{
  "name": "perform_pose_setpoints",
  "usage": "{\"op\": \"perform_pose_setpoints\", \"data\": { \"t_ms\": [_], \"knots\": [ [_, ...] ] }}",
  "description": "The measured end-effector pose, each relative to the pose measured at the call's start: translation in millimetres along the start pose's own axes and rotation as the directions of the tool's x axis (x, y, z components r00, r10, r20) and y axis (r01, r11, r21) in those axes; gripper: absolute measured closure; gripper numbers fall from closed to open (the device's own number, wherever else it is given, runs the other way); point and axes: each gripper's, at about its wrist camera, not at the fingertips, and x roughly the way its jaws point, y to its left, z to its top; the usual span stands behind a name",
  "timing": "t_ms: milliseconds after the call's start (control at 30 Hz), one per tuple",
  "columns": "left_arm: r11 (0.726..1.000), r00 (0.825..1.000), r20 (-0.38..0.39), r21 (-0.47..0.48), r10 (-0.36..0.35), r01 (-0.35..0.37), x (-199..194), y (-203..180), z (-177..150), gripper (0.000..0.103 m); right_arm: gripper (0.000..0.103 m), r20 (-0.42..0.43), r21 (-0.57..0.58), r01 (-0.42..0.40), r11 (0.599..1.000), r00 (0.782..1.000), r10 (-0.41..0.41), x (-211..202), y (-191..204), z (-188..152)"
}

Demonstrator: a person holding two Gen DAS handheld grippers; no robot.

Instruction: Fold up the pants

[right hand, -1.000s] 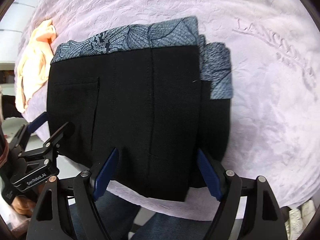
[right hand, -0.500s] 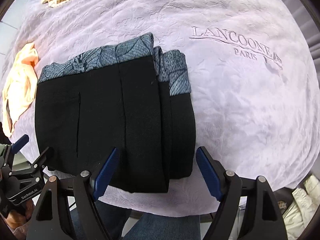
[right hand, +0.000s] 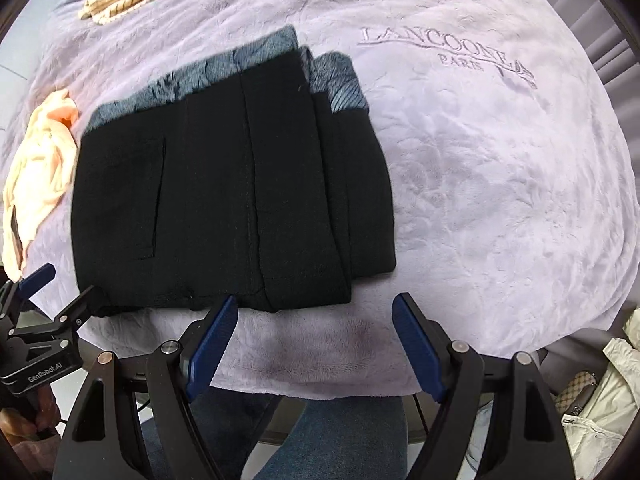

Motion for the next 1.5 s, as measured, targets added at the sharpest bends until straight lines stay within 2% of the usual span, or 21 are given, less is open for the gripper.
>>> {"op": "perform_pose_setpoints", "data": {
  "t_ms": [200,333,433,600,833,1133,1500],
  "knots": [
    [0.998,0.998,0.063,-0.068,0.011,-0.006,-27,-14,30,0.0,0.021,0.092,0.014,-0.055,0.998,0.994,0.054,-34,-19,26],
    [0.996,0.998,0.063,-0.093,0.017,-0.011,-39,-34,33,0.0,0.021,0.099,-0.021,-0.09,0.996,0.991,0.092,-48,-11,34],
    [0.995,0.996,0.067,-0.086,0.051,-0.045,-46,-47,44,0.0,0.021,0.087,-0.03,-0.114,0.993,0.989,0.116,-46,-16,27],
    [0.991,0.996,0.06,-0.12,0.066,-0.059,-45,-41,37,0.0,0.021,0.057,-0.062,-0.077,0.995,0.995,0.08,-45,-15,28],
    [0.986,0.994,0.059,-0.142,0.096,-0.087,-49,-42,30,0.0,0.021,0.059,-0.088,-0.093,0.992,0.993,0.099,-50,-19,27],
    [0.98,0.989,0.069,-0.157,0.131,-0.119,-55,-49,29,0.0,0.021,0.055,-0.132,-0.076,0.988,0.995,0.083,-51,-17,26],
    [0.979,0.991,0.045,-0.163,0.129,-0.12,-51,-57,32,0.0,0.021,0.052,-0.133,-0.052,0.99,0.997,0.059,-52,-26,27]
  ]
}}
